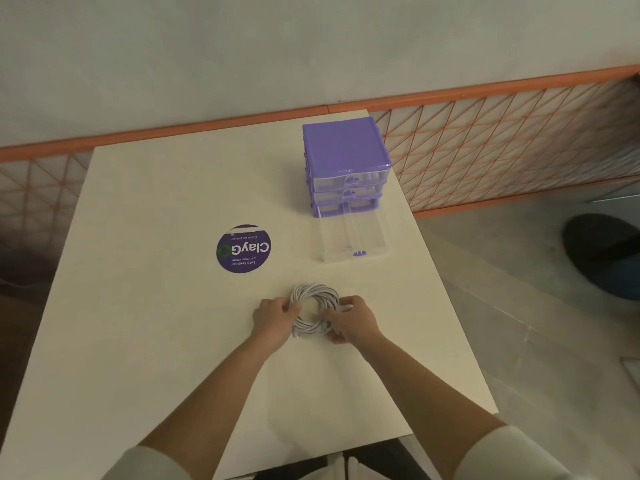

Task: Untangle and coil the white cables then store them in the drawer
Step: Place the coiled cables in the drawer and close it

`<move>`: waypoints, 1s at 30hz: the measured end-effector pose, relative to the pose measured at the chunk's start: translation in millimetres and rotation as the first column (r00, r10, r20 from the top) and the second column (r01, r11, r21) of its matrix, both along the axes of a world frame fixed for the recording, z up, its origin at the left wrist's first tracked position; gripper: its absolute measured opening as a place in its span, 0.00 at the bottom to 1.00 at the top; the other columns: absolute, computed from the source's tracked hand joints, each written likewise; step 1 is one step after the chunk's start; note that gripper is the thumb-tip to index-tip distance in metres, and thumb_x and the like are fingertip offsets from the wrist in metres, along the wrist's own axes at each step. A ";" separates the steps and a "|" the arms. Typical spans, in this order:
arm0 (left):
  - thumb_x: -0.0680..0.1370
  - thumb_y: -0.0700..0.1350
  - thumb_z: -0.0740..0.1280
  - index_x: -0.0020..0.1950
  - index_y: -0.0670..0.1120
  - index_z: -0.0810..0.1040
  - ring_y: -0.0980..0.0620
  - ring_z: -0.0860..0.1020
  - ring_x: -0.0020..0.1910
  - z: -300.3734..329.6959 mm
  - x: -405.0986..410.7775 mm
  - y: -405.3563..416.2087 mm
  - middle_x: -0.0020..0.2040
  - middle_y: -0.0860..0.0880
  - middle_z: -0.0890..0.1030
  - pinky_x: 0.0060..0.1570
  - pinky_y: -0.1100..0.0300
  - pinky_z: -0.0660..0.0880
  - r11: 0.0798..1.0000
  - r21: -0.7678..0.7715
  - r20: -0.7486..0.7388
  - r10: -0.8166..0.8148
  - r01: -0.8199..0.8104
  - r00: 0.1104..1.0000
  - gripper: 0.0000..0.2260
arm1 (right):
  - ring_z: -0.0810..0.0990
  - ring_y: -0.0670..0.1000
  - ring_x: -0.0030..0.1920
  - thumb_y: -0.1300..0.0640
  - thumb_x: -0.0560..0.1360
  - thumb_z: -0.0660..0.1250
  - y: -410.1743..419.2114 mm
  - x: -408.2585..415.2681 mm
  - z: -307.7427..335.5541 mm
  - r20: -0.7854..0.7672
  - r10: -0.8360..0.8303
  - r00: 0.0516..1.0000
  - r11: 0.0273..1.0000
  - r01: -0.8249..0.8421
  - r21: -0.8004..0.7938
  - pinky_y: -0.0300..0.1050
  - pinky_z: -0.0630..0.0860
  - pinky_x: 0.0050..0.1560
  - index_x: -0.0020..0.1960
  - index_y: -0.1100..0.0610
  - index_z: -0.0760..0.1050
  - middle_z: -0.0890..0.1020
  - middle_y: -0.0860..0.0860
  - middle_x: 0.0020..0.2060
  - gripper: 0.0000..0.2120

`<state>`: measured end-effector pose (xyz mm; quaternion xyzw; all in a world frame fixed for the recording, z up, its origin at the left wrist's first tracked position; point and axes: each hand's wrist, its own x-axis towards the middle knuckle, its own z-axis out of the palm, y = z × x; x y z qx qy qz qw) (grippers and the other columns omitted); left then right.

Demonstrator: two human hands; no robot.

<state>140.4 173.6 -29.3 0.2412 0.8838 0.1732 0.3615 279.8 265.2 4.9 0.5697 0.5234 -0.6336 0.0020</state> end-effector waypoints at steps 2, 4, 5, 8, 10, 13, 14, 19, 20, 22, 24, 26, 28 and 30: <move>0.80 0.54 0.63 0.58 0.44 0.80 0.43 0.78 0.55 5.5 2.9 -0.3 0.54 0.44 0.82 0.58 0.51 0.73 0.998 0.062 0.019 0.024 -0.025 1.000 0.16 | 0.80 0.53 0.33 0.56 0.71 0.74 -3.0 -0.2 -0.6 -0.027 -0.032 0.999 0.999 0.032 -0.003 0.52 0.83 0.44 0.62 0.58 0.67 0.78 0.52 0.39 0.24; 0.80 0.51 0.64 0.61 0.42 0.77 0.45 0.78 0.55 13.7 7.1 0.2 0.54 0.46 0.81 0.57 0.53 0.73 0.985 0.144 0.110 0.075 -0.091 0.991 0.15 | 0.80 0.54 0.32 0.57 0.71 0.74 -3.9 0.0 -2.4 -0.043 -0.077 0.996 0.997 0.077 -0.004 0.52 0.83 0.44 0.61 0.58 0.68 0.79 0.53 0.39 0.24; 0.80 0.51 0.64 0.61 0.43 0.75 0.47 0.78 0.54 17.4 9.4 0.8 0.54 0.47 0.80 0.56 0.54 0.73 0.975 0.178 0.171 0.103 -0.134 0.980 0.14 | 0.80 0.55 0.32 0.58 0.71 0.74 -3.9 0.4 -2.6 -0.057 -0.099 0.993 0.995 0.100 0.003 0.53 0.83 0.43 0.61 0.58 0.68 0.79 0.54 0.39 0.23; 0.81 0.49 0.63 0.57 0.45 0.73 0.48 0.79 0.52 25.9 15.1 5.4 0.52 0.50 0.81 0.58 0.51 0.74 0.930 0.271 0.300 0.162 -0.247 0.940 0.10 | 0.79 0.54 0.31 0.58 0.72 0.72 -0.1 0.9 1.4 -0.123 -0.147 0.981 0.985 0.156 0.070 0.52 0.82 0.40 0.61 0.57 0.69 0.79 0.54 0.38 0.20; 0.81 0.49 0.63 0.56 0.44 0.73 0.47 0.80 0.51 31.0 18.7 10.2 0.49 0.50 0.80 0.58 0.47 0.76 0.886 0.337 0.360 0.189 -0.317 0.913 0.09 | 0.79 0.52 0.32 0.57 0.72 0.71 6.2 -0.2 7.8 -0.146 -0.166 0.975 0.971 0.187 0.148 0.48 0.80 0.35 0.59 0.55 0.70 0.79 0.55 0.39 0.18; 0.81 0.49 0.63 0.56 0.45 0.72 0.50 0.79 0.48 42.1 21.7 24.5 0.51 0.48 0.78 0.56 0.50 0.78 0.840 0.413 0.400 0.179 -0.352 0.899 0.10 | 0.80 0.52 0.33 0.55 0.70 0.71 21.8 -3.1 16.3 -0.169 -0.205 0.964 0.943 0.240 0.230 0.44 0.77 0.32 0.58 0.54 0.72 0.81 0.58 0.43 0.18; 0.80 0.50 0.64 0.56 0.45 0.72 0.51 0.79 0.47 47.0 21.6 31.0 0.52 0.48 0.78 0.55 0.51 0.78 0.831 0.438 0.392 0.166 -0.343 0.905 0.10 | 0.80 0.52 0.33 0.55 0.70 0.71 28.2 -4.2 18.9 -0.178 -0.211 0.961 0.937 0.251 0.242 0.44 0.77 0.32 0.58 0.54 0.72 0.81 0.58 0.43 0.18; 0.80 0.52 0.65 0.54 0.48 0.74 0.49 0.79 0.51 61.5 11.8 66.4 0.49 0.51 0.78 0.58 0.49 0.77 0.835 0.490 0.284 0.119 -0.250 0.952 0.09 | 0.79 0.52 0.31 0.57 0.71 0.70 63.3 -11.5 30.1 -0.180 -0.250 0.951 0.923 0.290 0.251 0.46 0.80 0.35 0.61 0.57 0.75 0.83 0.57 0.41 0.18; 0.80 0.52 0.65 0.53 0.49 0.74 0.49 0.79 0.51 65.5 10.6 74.3 0.48 0.53 0.78 0.58 0.49 0.76 0.839 0.491 0.272 0.109 -0.235 0.956 0.07 | 0.79 0.51 0.30 0.57 0.72 0.70 72.2 -13.0 31.2 -0.175 -0.248 0.953 0.923 0.287 0.256 0.46 0.81 0.35 0.61 0.57 0.76 0.83 0.56 0.39 0.19; 0.81 0.51 0.63 0.47 0.51 0.74 0.50 0.78 0.48 72.2 8.5 89.1 0.44 0.54 0.78 0.57 0.50 0.75 0.837 0.503 0.269 0.086 -0.216 0.959 0.06 | 0.80 0.51 0.29 0.58 0.72 0.70 90.0 -16.3 32.9 -0.159 -0.236 0.959 0.924 0.272 0.269 0.46 0.82 0.36 0.63 0.59 0.77 0.83 0.55 0.36 0.20; 0.82 0.49 0.60 0.44 0.51 0.75 0.48 0.76 0.46 75.4 6.4 102.5 0.42 0.50 0.78 0.53 0.51 0.75 0.841 0.511 0.252 0.053 -0.179 0.966 0.09 | 0.80 0.50 0.27 0.58 0.71 0.70 107.9 -19.9 33.9 -0.131 -0.227 0.965 0.924 0.256 0.283 0.46 0.83 0.36 0.63 0.59 0.78 0.83 0.54 0.34 0.21; 0.83 0.49 0.59 0.48 0.48 0.77 0.46 0.77 0.46 73.2 2.3 114.3 0.44 0.46 0.80 0.52 0.49 0.75 0.854 0.501 0.206 0.040 -0.141 0.978 0.09 | 0.80 0.50 0.27 0.58 0.71 0.70 124.1 -23.4 36.1 -0.105 -0.212 0.972 0.929 0.234 0.287 0.46 0.84 0.37 0.63 0.59 0.78 0.83 0.54 0.36 0.21; 0.82 0.47 0.59 0.50 0.47 0.77 0.45 0.77 0.46 63.5 -4.1 124.3 0.47 0.45 0.80 0.52 0.46 0.75 0.865 0.489 0.157 0.036 -0.109 0.987 0.08 | 0.81 0.51 0.29 0.59 0.71 0.70 137.7 -26.9 37.6 -0.084 -0.186 0.979 0.936 0.202 0.289 0.46 0.84 0.38 0.61 0.60 0.79 0.84 0.55 0.37 0.18; 0.81 0.46 0.61 0.56 0.47 0.79 0.48 0.77 0.47 52.3 -10.2 131.2 0.53 0.46 0.78 0.53 0.48 0.75 0.883 0.458 0.103 0.063 -0.104 0.993 0.09 | 0.81 0.53 0.30 0.59 0.72 0.70 148.3 -30.4 38.0 -0.062 -0.157 0.986 0.939 0.168 0.299 0.48 0.84 0.41 0.57 0.60 0.81 0.83 0.53 0.35 0.14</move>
